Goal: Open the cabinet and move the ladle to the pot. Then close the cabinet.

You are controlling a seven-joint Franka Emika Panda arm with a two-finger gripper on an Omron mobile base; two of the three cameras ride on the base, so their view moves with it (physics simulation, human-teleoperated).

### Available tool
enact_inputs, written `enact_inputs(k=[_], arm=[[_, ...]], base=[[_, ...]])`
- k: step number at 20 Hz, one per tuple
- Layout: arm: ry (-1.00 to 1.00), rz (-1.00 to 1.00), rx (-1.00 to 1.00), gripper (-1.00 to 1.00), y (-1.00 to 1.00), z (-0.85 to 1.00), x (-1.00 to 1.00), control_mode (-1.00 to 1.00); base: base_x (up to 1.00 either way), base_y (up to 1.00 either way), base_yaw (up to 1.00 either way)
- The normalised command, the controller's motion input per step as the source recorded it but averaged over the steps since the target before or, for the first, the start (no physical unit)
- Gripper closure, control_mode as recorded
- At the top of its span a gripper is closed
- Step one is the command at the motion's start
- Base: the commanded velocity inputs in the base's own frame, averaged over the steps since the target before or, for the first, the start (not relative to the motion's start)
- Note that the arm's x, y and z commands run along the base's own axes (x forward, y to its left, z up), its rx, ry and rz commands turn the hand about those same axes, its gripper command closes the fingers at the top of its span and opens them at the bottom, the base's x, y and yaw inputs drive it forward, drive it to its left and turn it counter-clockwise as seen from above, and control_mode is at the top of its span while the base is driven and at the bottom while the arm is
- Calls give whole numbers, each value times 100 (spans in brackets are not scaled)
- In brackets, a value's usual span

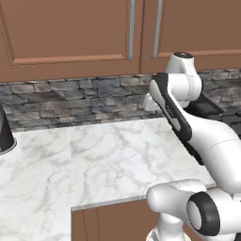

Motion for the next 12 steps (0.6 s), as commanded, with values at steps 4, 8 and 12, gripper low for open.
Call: enact_inputs(k=[4,8,12], arm=[[0,0,0,-100,4,0,-18,-100],[-7,0,-1,-100,33,0,-35,-100],[-14,0,-7,-100,51,19,-21,-100]], base=[[0,0,0],[0,0,0],[0,0,0]])
